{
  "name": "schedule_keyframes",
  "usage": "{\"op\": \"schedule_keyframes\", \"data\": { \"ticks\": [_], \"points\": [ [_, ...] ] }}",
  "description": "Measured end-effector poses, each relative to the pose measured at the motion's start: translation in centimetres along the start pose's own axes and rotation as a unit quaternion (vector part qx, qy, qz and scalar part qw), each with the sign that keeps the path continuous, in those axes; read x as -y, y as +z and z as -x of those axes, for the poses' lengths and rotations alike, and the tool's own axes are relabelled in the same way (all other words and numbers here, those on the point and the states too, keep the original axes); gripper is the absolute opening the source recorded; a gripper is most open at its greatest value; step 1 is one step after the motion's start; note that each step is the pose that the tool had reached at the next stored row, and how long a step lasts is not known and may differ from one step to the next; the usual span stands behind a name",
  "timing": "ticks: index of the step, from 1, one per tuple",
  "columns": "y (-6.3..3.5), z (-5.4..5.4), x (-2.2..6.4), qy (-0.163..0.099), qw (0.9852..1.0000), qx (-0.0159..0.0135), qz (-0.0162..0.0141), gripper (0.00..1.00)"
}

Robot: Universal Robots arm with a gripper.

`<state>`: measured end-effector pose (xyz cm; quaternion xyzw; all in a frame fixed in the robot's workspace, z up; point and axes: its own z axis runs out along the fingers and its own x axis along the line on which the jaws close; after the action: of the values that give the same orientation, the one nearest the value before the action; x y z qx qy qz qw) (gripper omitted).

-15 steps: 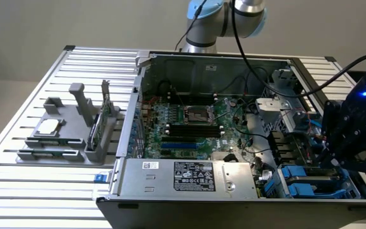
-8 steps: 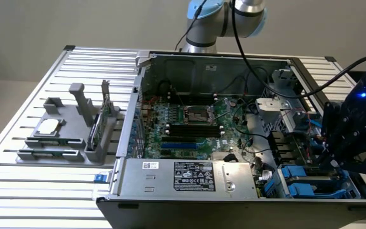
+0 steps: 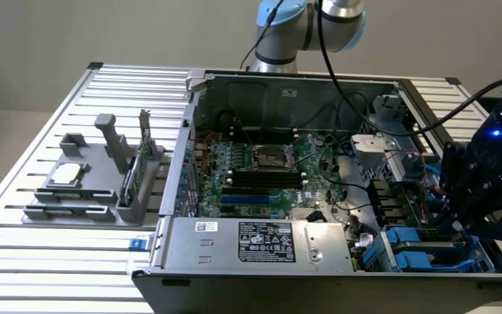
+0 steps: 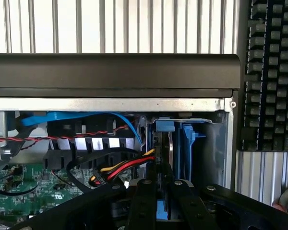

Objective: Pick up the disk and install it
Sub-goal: 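Insert the first disk wire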

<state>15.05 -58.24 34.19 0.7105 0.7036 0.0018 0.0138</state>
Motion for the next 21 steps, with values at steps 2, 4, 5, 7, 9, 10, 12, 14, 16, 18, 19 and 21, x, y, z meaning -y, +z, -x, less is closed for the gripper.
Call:
{"op": "schedule_keyframes", "data": {
  "ticks": [2, 4, 5, 7, 9, 10, 12, 14, 16, 18, 19, 21],
  "points": [
    [0.05, 0.0, 0.0, 0.0, 1.0, 0.0007, -0.0001, 0.16],
    [0.09, 0.0, -0.01, 0.0, 1.0, 0.0011, -0.0002, 0.16],
    [0.1, 0.0, -0.03, 0.0, 1.0, 0.0012, -0.0002, 0.16],
    [0.15, 0.0, -0.08, 0.0, 1.0, 0.0013, -0.0004, 0.16],
    [0.2, 0.0, -0.16, 0.0, 1.0, 0.0012, -0.0004, 0.16],
    [0.22, -0.01, -0.21, 0.0, 1.0, 0.0012, -0.0005, 0.16],
    [0.28, -0.01, -0.25, 0.0, 1.0, 0.001, -0.0007, 0.16],
    [0.31, -0.01, -0.25, 0.001, 1.0, 0.0012, -0.0008, 0.16],
    [0.32, -0.01, -0.25, 0.002, 1.0, 0.0015, -0.0011, 0.16],
    [0.35, -0.02, -0.25, 0.004, 1.0, 0.0018, -0.0015, 0.16],
    [0.38, -0.02, -0.25, 0.005, 1.0, 0.0018, -0.0016, 0.16],
    [0.44, -0.02, -0.26, 0.006, 1.0, 0.0018, -0.0018, 0.16]
  ]
}}
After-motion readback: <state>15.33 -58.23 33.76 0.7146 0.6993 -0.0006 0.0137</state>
